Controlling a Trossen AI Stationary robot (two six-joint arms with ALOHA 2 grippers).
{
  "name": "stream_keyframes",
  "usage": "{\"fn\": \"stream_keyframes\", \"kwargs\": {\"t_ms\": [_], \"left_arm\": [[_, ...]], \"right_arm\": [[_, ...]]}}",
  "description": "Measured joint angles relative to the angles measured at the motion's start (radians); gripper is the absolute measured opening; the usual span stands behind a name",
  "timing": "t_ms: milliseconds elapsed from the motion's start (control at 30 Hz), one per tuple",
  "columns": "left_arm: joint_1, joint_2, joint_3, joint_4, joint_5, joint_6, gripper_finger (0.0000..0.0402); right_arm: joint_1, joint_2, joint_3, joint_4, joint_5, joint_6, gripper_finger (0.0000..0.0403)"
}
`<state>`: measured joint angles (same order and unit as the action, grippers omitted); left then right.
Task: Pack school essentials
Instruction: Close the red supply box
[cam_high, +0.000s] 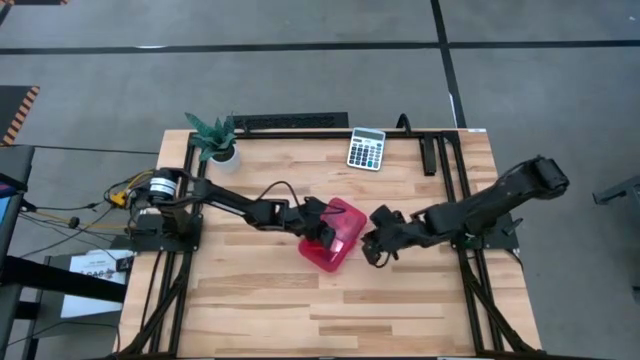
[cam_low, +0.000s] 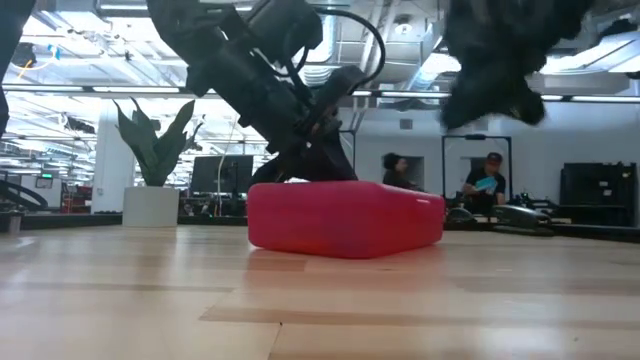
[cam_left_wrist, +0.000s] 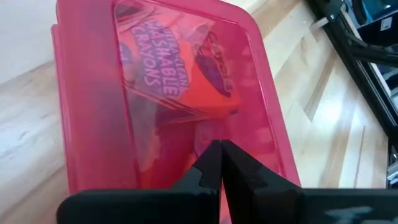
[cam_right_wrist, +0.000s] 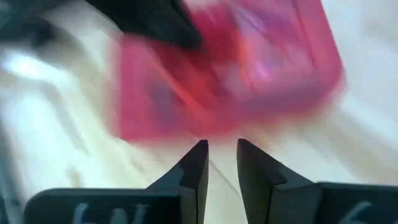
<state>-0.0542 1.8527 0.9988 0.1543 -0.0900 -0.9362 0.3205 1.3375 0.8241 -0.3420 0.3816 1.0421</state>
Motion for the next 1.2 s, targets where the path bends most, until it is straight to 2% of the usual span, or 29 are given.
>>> {"fn": "stream_keyframes", "kwargs": {"t_ms": [67, 133, 333, 500, 633, 833, 1000, 1100, 1200], "left_arm": [[-0.004, 0.007, 0.0, 0.012, -0.001, -0.003, 0.0], [-0.007, 0.013, 0.001, 0.026, 0.005, -0.012, 0.0], [-0.007, 0.014, 0.0, 0.045, 0.038, -0.028, 0.0], [-0.007, -0.01, -0.004, 0.022, 0.13, -0.053, 0.0], [-0.013, -0.078, -0.002, 0.006, 0.207, -0.064, 0.0], [-0.107, -0.217, 0.0, -0.146, 0.209, -0.067, 0.0], [-0.291, -0.195, -0.008, -0.374, 0.076, -0.111, 0.0], [-0.364, -0.153, -0.009, -0.352, -0.011, -0.166, 0.0], [-0.391, -0.099, -0.01, -0.319, -0.055, -0.192, 0.0]], "right_arm": [[0.005, -0.005, 0.001, 0.029, 0.103, -0.049, 0.009], [-0.013, 0.019, -0.002, 0.031, 0.145, -0.094, 0.009], [-0.065, 0.195, -0.023, 0.089, 0.125, -0.131, 0.009], [-0.081, 0.29, -0.018, 0.108, 0.078, -0.083, 0.009], [-0.056, 0.296, -0.019, 0.116, 0.08, 0.013, 0.009], [-0.034, 0.203, -0.029, 0.078, 0.085, 0.026, 0.009], [-0.071, 0.132, -0.029, 0.082, 0.092, -0.048, 0.009], [-0.1, 0.084, -0.029, 0.079, 0.1, -0.087, 0.009], [-0.161, 0.066, -0.027, 0.037, 0.102, -0.136, 0.0086]]}}
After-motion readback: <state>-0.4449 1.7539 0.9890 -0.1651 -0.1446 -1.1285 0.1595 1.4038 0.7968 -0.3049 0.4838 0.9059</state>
